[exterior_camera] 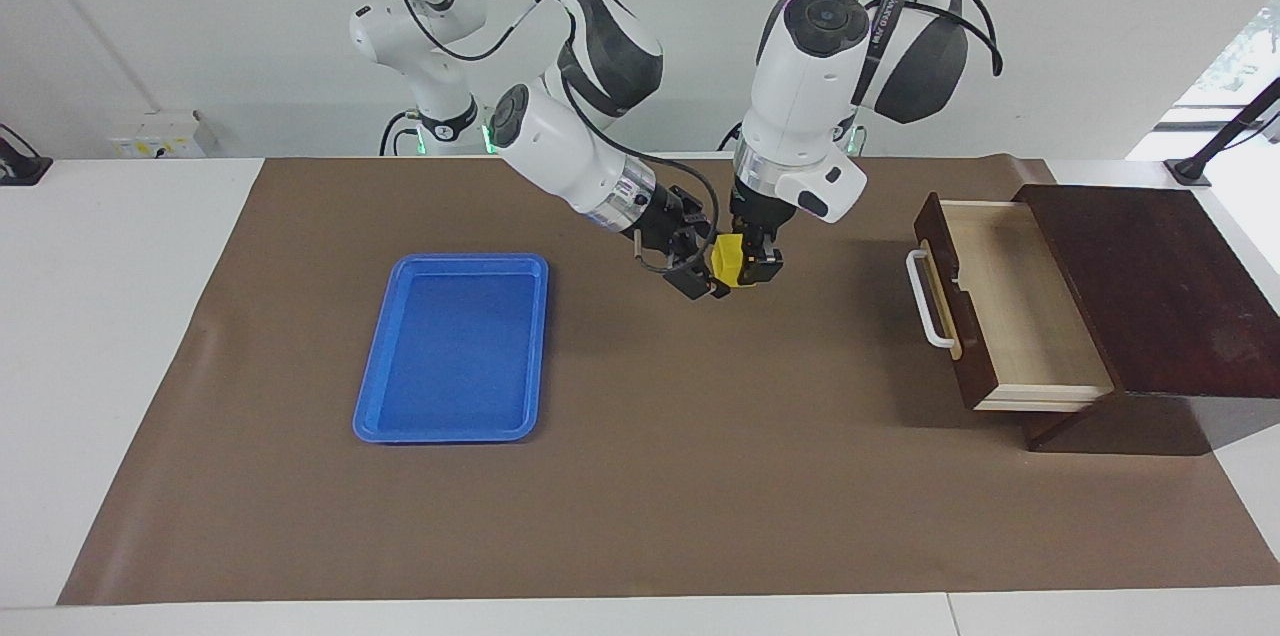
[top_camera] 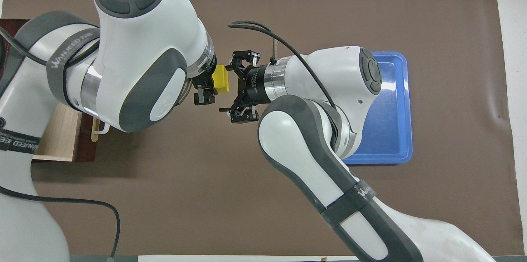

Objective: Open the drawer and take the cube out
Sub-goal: 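Close the right gripper on the yellow cube held by the left gripper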

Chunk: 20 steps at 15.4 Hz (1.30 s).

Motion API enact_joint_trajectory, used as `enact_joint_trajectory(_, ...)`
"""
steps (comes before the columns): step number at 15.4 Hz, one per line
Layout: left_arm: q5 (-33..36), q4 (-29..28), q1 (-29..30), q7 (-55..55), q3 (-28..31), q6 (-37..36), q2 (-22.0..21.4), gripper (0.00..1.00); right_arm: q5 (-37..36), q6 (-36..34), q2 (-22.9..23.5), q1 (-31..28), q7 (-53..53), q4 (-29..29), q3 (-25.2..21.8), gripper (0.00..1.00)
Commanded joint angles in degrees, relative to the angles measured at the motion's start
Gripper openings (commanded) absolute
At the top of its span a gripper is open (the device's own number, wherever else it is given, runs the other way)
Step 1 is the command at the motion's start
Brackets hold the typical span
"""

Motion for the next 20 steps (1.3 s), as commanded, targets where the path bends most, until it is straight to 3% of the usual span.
enact_joint_trajectory(1,-0.72,1.50,-0.59,-0.25,0.72,0.36,0.94,0.00,-1.62,-0.59,0.96,0.23,3.26,2.20,-0.12,1.00)
enact_joint_trajectory(13,-0.19,1.50,-0.68,-0.25,0.72,0.36,0.94,0.00,-2.41,-0.68,1.14,0.22,4.58,2.64,-0.12,1.00)
enact_joint_trajectory(14,-0.19,1.50,-0.59,-0.25,0.72,0.36,0.94,0.00,-2.59,-0.68,1.14,0.40,4.58,2.64,-0.12,0.97)
enact_joint_trajectory(15,-0.19,1.50,-0.59,-0.25,0.72,0.36,0.94,0.00,-2.85,-0.68,1.14,1.18,4.84,2.64,-0.12,0.70)
enact_joint_trajectory(16,-0.19,1.50,-0.59,-0.25,0.72,0.36,0.94,0.00,-3.02,-0.51,1.22,1.37,4.93,2.64,-0.12,0.15)
enact_joint_trajectory(17,-0.19,1.50,-0.59,-0.25,0.72,0.36,0.94,0.00,-3.03,-0.51,1.23,1.28,4.93,2.73,-0.21,0.00)
enact_joint_trajectory(20,-0.19,1.41,-0.68,-0.16,0.72,0.45,0.94,0.00,-4.16,-0.24,1.40,1.19,4.67,3.42,-0.12,0.00)
